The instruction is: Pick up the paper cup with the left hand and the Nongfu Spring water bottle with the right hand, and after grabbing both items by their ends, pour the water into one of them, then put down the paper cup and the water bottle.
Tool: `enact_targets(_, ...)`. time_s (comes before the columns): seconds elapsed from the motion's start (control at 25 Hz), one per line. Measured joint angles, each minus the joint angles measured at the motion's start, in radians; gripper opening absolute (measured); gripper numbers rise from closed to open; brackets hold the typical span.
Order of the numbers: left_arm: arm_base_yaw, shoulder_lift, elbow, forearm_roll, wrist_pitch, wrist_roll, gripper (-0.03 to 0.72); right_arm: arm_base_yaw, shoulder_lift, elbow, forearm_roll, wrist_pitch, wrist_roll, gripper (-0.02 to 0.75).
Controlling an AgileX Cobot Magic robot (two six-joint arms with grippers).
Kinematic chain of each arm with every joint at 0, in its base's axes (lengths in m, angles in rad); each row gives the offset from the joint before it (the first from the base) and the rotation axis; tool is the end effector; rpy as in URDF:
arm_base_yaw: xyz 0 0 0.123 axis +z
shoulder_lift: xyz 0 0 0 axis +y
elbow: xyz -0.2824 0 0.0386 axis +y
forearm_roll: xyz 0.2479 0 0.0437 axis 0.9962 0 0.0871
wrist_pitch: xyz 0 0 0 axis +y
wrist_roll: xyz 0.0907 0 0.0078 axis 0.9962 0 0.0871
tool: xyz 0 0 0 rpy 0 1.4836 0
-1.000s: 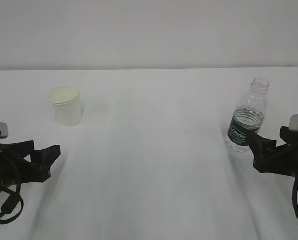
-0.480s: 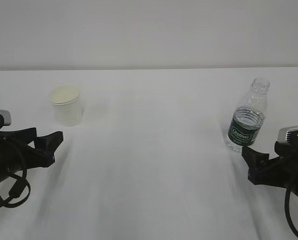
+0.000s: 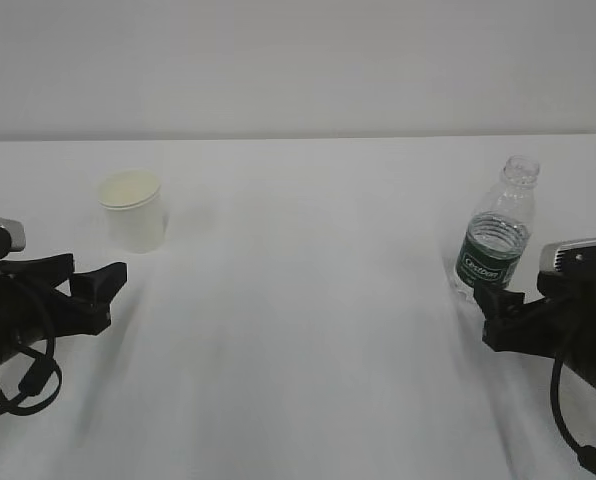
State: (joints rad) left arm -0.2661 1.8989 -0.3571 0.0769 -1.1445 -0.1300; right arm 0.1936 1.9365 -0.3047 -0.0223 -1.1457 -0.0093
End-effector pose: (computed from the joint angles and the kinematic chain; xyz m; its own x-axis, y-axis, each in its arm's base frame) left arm 0.2538 -0.0758 0.1034 -0.3260 -0.0125 -0.9453 0.2961 0.9483 -0.1146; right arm 0.2443 0.0498 0.0873 -0.3773 -0.0928 -0.9214 -0.2177 0.9760 -0.0092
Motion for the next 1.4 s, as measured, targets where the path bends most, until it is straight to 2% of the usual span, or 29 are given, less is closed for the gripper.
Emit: enact_targets(1.4, 0.0, 0.0, -0.002, -0.007, 0.0, 0.044, 0.514, 0.0, 0.157, -0.173, 0.012, 0.0, 0.0, 0.61)
